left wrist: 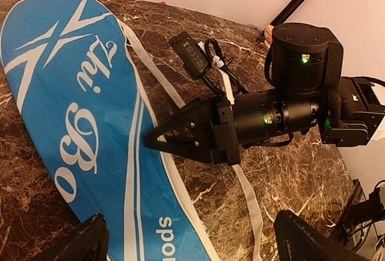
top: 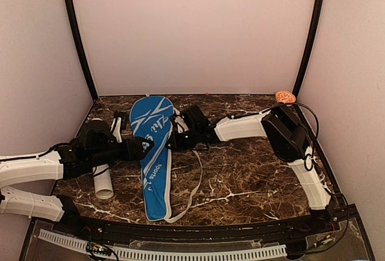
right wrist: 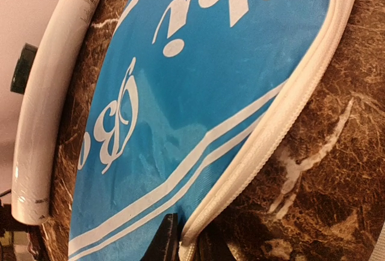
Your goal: Pack up the badminton gear
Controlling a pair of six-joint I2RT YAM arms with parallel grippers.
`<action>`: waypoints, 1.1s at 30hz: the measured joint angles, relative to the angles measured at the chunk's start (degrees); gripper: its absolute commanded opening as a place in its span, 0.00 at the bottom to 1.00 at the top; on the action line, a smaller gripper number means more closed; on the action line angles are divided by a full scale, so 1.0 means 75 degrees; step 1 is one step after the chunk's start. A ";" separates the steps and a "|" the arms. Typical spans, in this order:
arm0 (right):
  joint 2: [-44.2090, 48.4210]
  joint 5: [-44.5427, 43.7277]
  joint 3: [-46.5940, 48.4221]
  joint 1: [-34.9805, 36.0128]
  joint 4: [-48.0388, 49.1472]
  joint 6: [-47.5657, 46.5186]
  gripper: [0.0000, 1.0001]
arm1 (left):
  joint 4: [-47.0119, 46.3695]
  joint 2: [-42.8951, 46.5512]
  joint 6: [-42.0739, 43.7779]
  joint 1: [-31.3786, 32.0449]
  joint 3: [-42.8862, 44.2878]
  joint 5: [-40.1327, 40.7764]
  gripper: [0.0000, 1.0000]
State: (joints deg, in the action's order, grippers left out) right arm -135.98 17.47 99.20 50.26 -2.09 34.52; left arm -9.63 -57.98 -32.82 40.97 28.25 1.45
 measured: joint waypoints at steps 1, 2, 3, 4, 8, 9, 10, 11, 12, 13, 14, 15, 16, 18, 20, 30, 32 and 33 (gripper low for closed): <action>0.0012 0.0020 0.0003 -0.0015 0.0052 -0.0035 0.39 | 0.0047 -0.0111 -0.0015 -0.0032 0.0090 -0.0085 0.99; 0.0035 0.0044 -0.0029 -0.0035 0.0114 -0.0017 0.44 | 0.0064 -0.0178 -0.0032 -0.0047 0.0140 -0.0146 0.99; 0.0102 0.0061 -0.0114 -0.0067 0.0181 -0.0020 0.49 | 0.0149 -0.0265 -0.0035 -0.0070 0.0236 -0.0224 0.99; 0.0236 0.0085 -0.0303 -0.0117 0.0286 -0.0061 0.54 | 0.0219 -0.0344 -0.0035 -0.0096 0.0332 -0.0283 0.99; 0.1297 0.0073 -0.1300 -0.0443 0.0274 -0.0309 0.67 | 0.0714 -0.0720 0.0085 -0.0259 0.0933 -0.0542 0.99; 0.1580 0.0032 -0.1475 -0.0527 0.0242 -0.0361 0.69 | 0.0903 -0.0860 0.0149 -0.0370 0.1174 -0.0641 0.99; 0.1953 -0.0017 -0.1687 -0.0629 0.0224 -0.0475 0.73 | 0.1017 -0.0979 0.0204 -0.0487 0.1364 -0.0702 0.99; 0.2448 -0.0082 -0.1944 -0.0746 0.0213 -0.0635 0.75 | 0.1180 -0.1119 0.0271 -0.0659 0.1594 -0.0787 0.99; 0.2871 -0.0146 -0.2124 -0.0839 0.0192 -0.0749 0.79 | 0.1329 -0.1227 0.0332 -0.0825 0.1778 -0.0866 0.99; 0.3287 -0.0224 -0.2291 -0.0938 0.0207 -0.0860 0.82 | 0.1466 -0.1343 0.0411 -0.1017 0.1982 -0.0941 0.99; 0.3724 -0.0300 -0.2471 -0.1040 0.0216 -0.0982 0.84 | 0.1582 -0.1425 0.0481 -0.1160 0.2133 -0.0991 0.99; 0.4144 -0.0358 -0.2643 -0.1137 0.0201 -0.1099 0.87 | 0.1749 -0.1515 0.0562 -0.1332 0.2323 -0.1067 0.99; 0.4468 -0.0434 -0.2769 -0.1207 0.0175 -0.1186 0.91 | 0.1888 -0.1585 0.0638 -0.1472 0.2489 -0.1107 0.99; 0.5202 -0.0592 -0.3075 -0.1399 0.0041 -0.1416 0.99 | 0.2177 -0.1705 0.0781 -0.1696 0.2830 -0.1166 0.99; 0.5983 -0.0804 -0.3544 -0.1626 -0.0117 -0.1687 1.00 | 0.2407 -0.1792 0.0930 -0.1877 0.3147 -0.1201 0.99; 0.8973 -0.2171 -0.6219 -0.2573 -0.0682 -0.1620 1.00 | 0.2748 -0.2028 0.1384 -0.2538 0.3363 -0.1253 0.99; 0.9235 -0.2361 -0.6779 -0.2576 -0.0635 -0.1486 1.00 | 0.2658 -0.2040 0.1378 -0.2535 0.3133 -0.1338 0.99; 0.9308 -0.2425 -0.7018 -0.2576 -0.0624 -0.1408 1.00 | 0.2623 -0.2063 0.1370 -0.2535 0.3019 -0.1396 0.99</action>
State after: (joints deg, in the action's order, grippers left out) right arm -66.17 -0.71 46.57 30.94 -6.76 23.97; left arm 10.04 -73.45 -22.55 21.96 50.89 -9.02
